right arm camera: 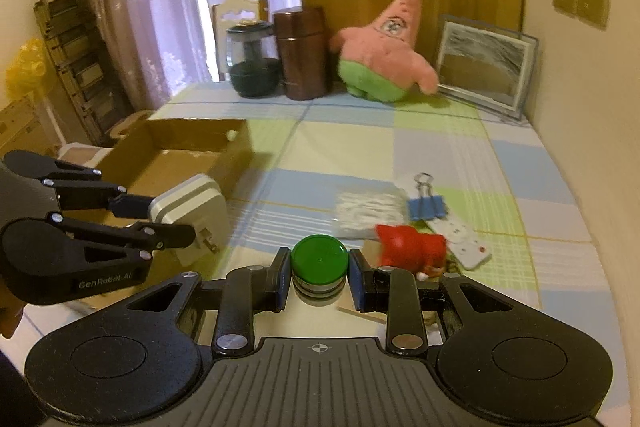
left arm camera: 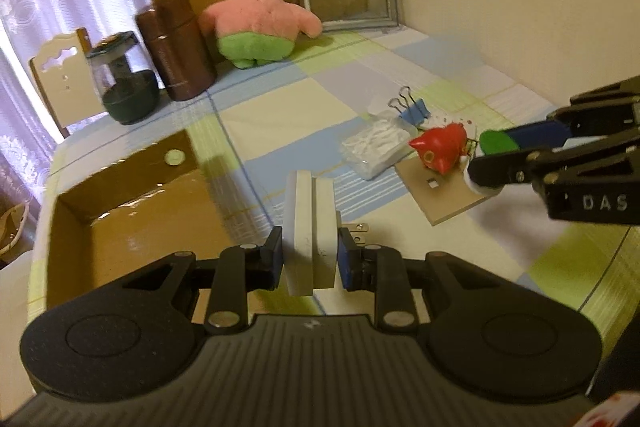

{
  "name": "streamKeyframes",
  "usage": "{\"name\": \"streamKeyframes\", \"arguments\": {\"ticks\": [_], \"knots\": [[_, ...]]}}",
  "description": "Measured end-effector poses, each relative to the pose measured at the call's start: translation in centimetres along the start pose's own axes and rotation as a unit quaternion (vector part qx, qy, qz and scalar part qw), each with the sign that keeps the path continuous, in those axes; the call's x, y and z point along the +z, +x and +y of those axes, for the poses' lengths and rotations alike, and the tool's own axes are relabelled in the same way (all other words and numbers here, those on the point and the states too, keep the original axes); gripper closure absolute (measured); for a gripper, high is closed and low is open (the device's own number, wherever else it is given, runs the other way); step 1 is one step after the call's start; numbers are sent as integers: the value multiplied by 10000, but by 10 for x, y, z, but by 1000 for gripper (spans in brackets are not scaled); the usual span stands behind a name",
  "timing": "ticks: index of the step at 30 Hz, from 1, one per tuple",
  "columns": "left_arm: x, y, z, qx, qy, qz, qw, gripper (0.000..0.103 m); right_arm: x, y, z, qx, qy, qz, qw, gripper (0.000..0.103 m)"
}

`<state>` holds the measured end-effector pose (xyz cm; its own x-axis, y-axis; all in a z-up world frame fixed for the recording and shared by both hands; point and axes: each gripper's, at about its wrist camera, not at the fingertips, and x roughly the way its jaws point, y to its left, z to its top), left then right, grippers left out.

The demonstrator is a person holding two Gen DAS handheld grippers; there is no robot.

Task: Organize rigid objects
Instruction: 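Carry the white charger with the left tool over the box while the right tool carries the jar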

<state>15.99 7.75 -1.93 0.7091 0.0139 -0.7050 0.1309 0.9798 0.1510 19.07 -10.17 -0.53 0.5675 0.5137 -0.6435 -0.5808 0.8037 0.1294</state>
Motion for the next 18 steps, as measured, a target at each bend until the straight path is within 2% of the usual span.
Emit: {"name": "streamKeyframes", "arguments": {"ticks": [9, 18], "knots": [[-14, -41, 43, 236, -264, -91, 9993, 80, 10, 4, 49, 320, -258, 78, 9991, 76], [-40, -64, 96, 537, -571, -40, 9969, 80, 13, 23, 106, 593, -598, 206, 9962, 76]]}}
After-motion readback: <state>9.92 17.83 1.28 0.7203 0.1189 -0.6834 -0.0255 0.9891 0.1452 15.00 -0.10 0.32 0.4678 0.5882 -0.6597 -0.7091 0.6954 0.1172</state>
